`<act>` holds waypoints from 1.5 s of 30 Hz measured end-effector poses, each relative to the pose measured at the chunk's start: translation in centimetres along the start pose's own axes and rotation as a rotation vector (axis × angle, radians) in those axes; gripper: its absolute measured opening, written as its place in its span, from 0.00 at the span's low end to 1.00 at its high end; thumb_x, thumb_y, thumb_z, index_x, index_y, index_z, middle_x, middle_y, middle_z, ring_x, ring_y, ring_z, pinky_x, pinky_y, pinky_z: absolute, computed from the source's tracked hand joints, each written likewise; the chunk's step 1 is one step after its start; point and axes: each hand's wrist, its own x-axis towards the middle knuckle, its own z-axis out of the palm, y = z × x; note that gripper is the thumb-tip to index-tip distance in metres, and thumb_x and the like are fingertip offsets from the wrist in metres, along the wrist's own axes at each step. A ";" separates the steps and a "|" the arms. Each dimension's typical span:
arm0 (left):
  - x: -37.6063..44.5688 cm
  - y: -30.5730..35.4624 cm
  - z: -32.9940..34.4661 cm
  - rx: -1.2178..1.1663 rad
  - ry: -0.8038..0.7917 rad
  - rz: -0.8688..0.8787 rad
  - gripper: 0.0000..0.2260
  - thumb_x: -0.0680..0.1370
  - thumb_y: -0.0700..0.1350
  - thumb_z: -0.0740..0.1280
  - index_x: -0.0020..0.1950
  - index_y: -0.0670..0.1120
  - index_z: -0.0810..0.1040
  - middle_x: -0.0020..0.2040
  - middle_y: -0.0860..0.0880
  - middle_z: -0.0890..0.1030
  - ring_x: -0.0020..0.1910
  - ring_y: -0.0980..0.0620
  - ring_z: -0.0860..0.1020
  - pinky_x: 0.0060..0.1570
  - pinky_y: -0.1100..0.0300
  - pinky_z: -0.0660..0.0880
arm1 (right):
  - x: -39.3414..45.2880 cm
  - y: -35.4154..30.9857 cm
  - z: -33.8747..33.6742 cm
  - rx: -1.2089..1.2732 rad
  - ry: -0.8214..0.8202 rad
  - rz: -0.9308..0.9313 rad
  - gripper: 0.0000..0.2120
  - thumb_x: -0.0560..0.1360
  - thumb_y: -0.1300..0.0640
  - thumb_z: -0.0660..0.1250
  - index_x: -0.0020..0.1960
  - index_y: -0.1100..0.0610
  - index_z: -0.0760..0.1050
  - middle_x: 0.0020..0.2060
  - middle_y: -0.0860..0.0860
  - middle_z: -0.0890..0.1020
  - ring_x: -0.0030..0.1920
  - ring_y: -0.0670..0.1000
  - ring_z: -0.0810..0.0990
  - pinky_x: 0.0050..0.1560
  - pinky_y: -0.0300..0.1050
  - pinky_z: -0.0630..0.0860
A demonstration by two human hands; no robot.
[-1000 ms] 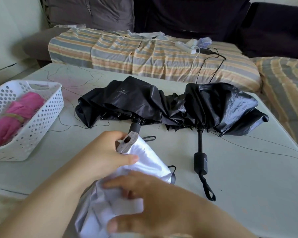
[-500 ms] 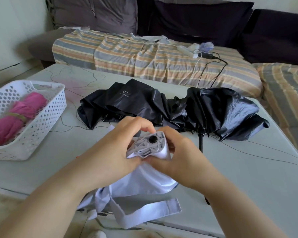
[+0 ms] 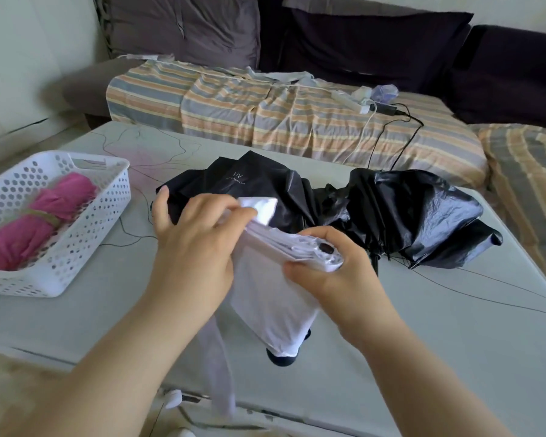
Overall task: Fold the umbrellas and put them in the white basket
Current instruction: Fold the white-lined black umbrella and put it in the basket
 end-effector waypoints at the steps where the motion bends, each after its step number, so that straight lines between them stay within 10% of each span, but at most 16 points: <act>1: -0.1 0.0 0.3 0.005 0.022 -0.024 0.28 0.60 0.29 0.72 0.57 0.46 0.79 0.54 0.46 0.78 0.54 0.48 0.71 0.63 0.35 0.57 | 0.4 0.3 -0.1 0.052 0.062 0.035 0.13 0.68 0.69 0.72 0.43 0.52 0.78 0.34 0.46 0.81 0.35 0.47 0.79 0.39 0.42 0.77; 6: -0.7 1.3 -0.3 -0.189 0.158 -0.115 0.10 0.69 0.40 0.72 0.48 0.41 0.76 0.45 0.45 0.74 0.43 0.49 0.71 0.41 0.56 0.68 | 2.2 1.2 -2.4 0.361 0.336 0.204 0.07 0.71 0.67 0.69 0.44 0.57 0.78 0.37 0.53 0.81 0.37 0.52 0.78 0.38 0.44 0.74; 9: -1.2 2.4 -0.5 -0.338 -0.048 -0.263 0.10 0.76 0.51 0.65 0.38 0.47 0.73 0.30 0.55 0.72 0.30 0.55 0.69 0.28 0.64 0.63 | 3.3 2.2 -3.5 0.518 0.447 0.293 0.05 0.70 0.64 0.69 0.44 0.57 0.79 0.40 0.54 0.83 0.40 0.53 0.82 0.45 0.48 0.77; 13: -1.1 3.1 0.7 -0.427 -0.624 -0.540 0.22 0.73 0.67 0.57 0.46 0.50 0.77 0.38 0.56 0.79 0.39 0.60 0.76 0.35 0.67 0.68 | 3.9 3.0 -3.3 0.703 0.418 0.364 0.14 0.70 0.62 0.69 0.56 0.59 0.79 0.50 0.55 0.85 0.49 0.54 0.84 0.53 0.51 0.80; 18: 0.0 3.2 1.2 -1.009 -0.738 -0.757 0.25 0.72 0.65 0.64 0.40 0.40 0.77 0.33 0.47 0.82 0.36 0.56 0.82 0.41 0.64 0.74 | 3.3 2.4 -2.5 0.842 0.296 0.300 0.16 0.72 0.64 0.65 0.60 0.62 0.77 0.53 0.59 0.84 0.53 0.56 0.83 0.60 0.55 0.77; 24: -0.1 4.4 0.9 -1.185 -0.617 -0.816 0.12 0.78 0.45 0.65 0.43 0.37 0.78 0.34 0.43 0.83 0.25 0.51 0.75 0.25 0.63 0.69 | 3.0 1.8 -3.3 0.748 0.266 0.292 0.11 0.73 0.65 0.64 0.54 0.60 0.79 0.47 0.55 0.85 0.45 0.52 0.84 0.49 0.48 0.80; 34: -1.1 4.9 0.3 -1.100 -0.557 -0.711 0.16 0.80 0.48 0.63 0.43 0.35 0.75 0.32 0.37 0.79 0.24 0.57 0.74 0.27 0.68 0.69 | 2.3 1.3 -5.2 0.462 0.288 0.301 0.06 0.72 0.60 0.71 0.39 0.59 0.75 0.37 0.56 0.81 0.37 0.55 0.79 0.42 0.48 0.75; 37: -1.2 5.3 0.0 -1.146 -0.581 -0.712 0.20 0.63 0.61 0.71 0.37 0.44 0.79 0.35 0.41 0.82 0.28 0.55 0.75 0.29 0.67 0.72 | 2.2 1.1 -4.9 0.540 0.360 0.270 0.16 0.73 0.62 0.70 0.31 0.56 0.67 0.31 0.54 0.76 0.30 0.51 0.75 0.31 0.42 0.73; 45: -1.1 5.1 1.6 -1.188 -0.265 -0.881 0.16 0.74 0.42 0.71 0.35 0.31 0.72 0.27 0.42 0.66 0.24 0.50 0.64 0.22 0.67 0.63 | 2.0 0.9 -4.3 0.518 0.270 0.174 0.13 0.73 0.58 0.71 0.32 0.55 0.71 0.33 0.55 0.74 0.35 0.52 0.73 0.33 0.42 0.71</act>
